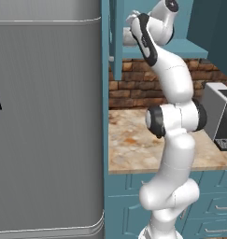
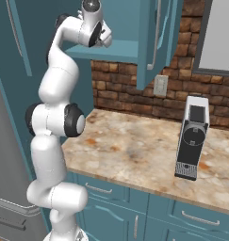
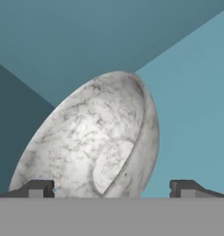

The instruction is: Take the smaller bowl and place it next to the appetizer plate on the dining counter , and place the larger bowl next to the plate with cooked food.

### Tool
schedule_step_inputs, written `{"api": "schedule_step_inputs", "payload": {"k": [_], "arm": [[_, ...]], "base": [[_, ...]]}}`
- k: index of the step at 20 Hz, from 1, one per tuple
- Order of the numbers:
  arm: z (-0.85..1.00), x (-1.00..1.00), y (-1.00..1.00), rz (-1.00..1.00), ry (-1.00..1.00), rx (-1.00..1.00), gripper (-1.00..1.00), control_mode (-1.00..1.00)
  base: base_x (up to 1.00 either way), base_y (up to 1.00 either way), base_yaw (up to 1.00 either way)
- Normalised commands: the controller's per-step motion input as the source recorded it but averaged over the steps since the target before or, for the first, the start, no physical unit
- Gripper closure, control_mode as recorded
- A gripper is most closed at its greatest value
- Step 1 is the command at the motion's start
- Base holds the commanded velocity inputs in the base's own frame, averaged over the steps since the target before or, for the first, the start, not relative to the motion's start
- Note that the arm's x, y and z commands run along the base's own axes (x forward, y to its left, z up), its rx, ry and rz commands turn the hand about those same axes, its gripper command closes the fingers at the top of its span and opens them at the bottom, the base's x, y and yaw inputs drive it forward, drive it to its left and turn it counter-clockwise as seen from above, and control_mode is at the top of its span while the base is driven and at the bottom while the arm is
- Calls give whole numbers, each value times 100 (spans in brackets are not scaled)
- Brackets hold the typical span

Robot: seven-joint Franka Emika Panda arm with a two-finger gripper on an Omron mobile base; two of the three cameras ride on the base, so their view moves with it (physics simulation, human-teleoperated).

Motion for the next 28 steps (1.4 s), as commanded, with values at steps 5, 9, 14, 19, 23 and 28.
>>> {"api": "schedule_step_inputs", "payload": {"k": [5,9,14,19,23,28], "arm": [[0,29,0,-1,9,0,-100,-100],[0,6,6,-8,20,-2,100,-100],[-9,1,1,-1,4,-1,100,-100],[-64,-25,-1,-9,0,-1,100,-100],[-88,-24,-2,-15,0,-5,100,-100],[-69,-28,-1,-16,-1,-7,100,-100]], "base": [[0,0,0],[0,0,0],[0,0,0],[0,0,0],[0,0,0],[0,0,0]]}}
